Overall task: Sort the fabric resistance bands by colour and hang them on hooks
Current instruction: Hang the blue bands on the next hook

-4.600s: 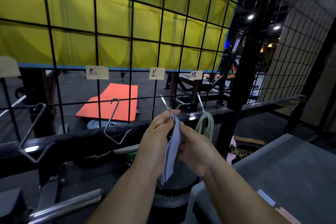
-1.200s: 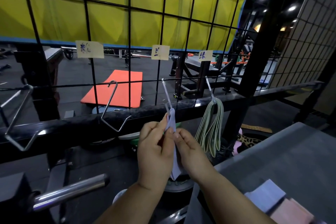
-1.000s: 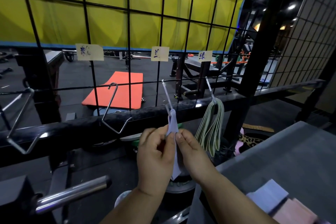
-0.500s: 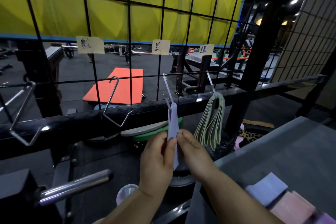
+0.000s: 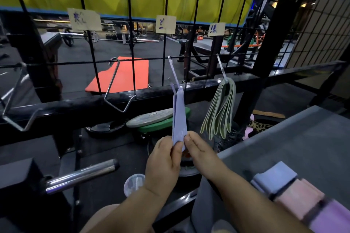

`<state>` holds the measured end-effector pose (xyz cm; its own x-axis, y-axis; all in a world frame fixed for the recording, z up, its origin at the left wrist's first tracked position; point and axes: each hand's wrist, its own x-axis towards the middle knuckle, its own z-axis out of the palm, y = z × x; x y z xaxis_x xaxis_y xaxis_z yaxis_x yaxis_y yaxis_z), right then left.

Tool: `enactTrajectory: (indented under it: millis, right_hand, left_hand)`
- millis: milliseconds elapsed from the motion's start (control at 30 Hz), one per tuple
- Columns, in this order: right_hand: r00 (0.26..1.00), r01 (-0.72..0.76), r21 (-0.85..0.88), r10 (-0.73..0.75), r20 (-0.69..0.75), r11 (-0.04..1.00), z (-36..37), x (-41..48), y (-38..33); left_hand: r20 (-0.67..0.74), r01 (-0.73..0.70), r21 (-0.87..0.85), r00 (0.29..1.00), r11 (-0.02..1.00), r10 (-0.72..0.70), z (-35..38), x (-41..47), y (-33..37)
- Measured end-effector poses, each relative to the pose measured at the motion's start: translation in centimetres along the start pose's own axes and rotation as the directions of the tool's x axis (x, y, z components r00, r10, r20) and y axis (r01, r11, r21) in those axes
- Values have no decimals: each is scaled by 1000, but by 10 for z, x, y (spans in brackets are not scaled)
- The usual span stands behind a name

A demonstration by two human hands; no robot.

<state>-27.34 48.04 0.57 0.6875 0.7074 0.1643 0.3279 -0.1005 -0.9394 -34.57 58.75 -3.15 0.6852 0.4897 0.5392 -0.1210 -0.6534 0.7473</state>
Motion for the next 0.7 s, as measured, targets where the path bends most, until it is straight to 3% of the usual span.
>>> enactTrajectory:
  millis: [333,700]
  right_hand:
    - [998,4,-90,-9,-57,996,4,-1,11]
    - [997,1,-14,-2,-79,1000,0,-8,13]
  left_hand:
    - [33,-33,207,999,978,27,-2,-4,-8]
    - [23,-128,201,992,971,126,5,-10,-16]
